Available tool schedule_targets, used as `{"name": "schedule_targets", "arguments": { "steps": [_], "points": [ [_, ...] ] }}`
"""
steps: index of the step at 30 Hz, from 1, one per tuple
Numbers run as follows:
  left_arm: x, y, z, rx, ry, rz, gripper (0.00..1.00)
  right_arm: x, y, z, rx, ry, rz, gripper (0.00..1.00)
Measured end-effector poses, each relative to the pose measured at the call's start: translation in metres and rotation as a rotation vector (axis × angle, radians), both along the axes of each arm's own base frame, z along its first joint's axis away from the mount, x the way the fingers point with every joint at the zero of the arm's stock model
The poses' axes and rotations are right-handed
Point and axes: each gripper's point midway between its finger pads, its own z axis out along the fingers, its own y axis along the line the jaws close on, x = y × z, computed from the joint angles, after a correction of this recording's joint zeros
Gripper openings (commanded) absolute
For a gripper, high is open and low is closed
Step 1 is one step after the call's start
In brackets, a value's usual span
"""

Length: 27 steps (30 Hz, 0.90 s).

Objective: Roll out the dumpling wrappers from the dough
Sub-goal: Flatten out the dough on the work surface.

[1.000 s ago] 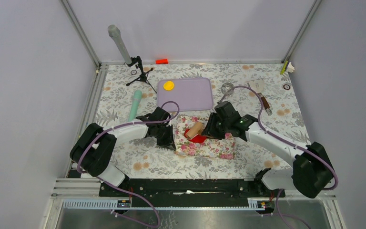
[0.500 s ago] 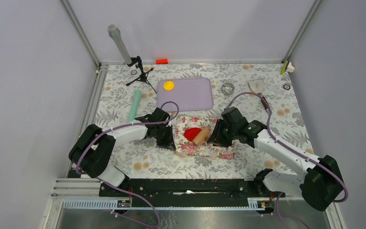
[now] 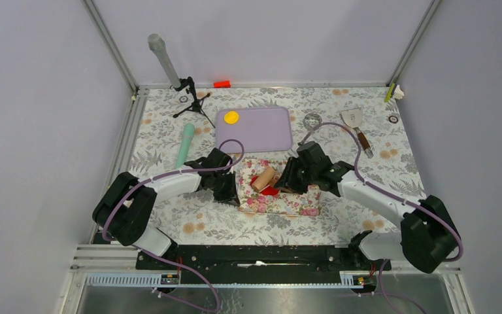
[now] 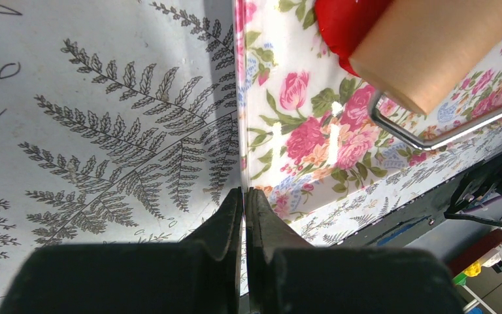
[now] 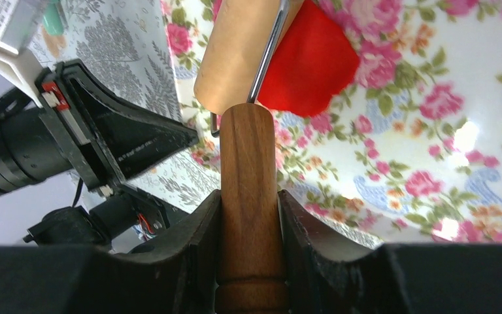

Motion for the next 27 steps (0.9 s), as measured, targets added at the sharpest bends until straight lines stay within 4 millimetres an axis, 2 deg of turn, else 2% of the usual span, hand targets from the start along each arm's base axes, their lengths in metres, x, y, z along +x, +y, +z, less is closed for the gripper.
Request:
{"name": "schedule_targets", "arguments": {
  "steps": [8, 11, 20, 24, 27],
  "points": [
    [0.0, 0.0, 0.0, 0.0, 0.0, 0.0, 0.0, -0.035, -0.032, 0.001, -0.071, 0.053, -0.011, 0.0],
    [0.0, 0.0, 0.0, 0.0, 0.0, 0.0, 0.0, -0.032, -0.029, 0.002, -0.075, 0.059, -0.004, 0.0],
    [0.0, 0.001, 0.0, 0.004, 0.003, 0.002, 0.0, 0.001, 0.004, 0.003, -0.024, 0.035, 0.035, 0.0],
    [0.0, 0.001, 0.0, 0.003, 0.002, 0.001, 0.0, -0.005, -0.001, 0.002, -0.015, 0.02, 0.032, 0.0],
    [0.0, 0.001, 0.0, 0.003, 0.0, -0.002, 0.0, -0.017, -0.013, 0.003, -0.022, 0.017, 0.024, 0.0]
  ]
}}
